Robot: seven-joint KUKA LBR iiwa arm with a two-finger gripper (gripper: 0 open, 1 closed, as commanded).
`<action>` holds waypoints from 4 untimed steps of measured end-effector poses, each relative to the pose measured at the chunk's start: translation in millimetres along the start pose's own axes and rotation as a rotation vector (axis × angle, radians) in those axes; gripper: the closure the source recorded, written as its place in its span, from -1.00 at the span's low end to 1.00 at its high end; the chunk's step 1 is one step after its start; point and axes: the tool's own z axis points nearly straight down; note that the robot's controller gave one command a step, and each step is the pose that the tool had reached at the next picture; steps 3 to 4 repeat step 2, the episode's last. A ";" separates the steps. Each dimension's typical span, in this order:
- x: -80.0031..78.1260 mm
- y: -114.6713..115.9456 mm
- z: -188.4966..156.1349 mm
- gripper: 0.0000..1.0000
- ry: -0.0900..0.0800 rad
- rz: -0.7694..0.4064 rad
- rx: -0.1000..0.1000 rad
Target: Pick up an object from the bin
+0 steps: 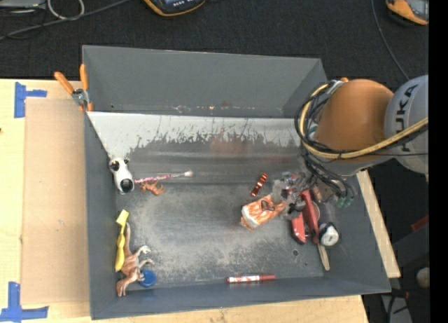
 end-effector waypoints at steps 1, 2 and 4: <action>0.0 0.0 0.0 1.00 0.000 0.000 0.000; -18.4 47.8 -148.3 1.00 -0.004 -0.136 0.001; -18.4 47.8 -148.3 1.00 -0.004 -0.136 0.001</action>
Offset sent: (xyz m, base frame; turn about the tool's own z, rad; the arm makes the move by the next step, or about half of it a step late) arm 0.0032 0.0654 0.1706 -0.1639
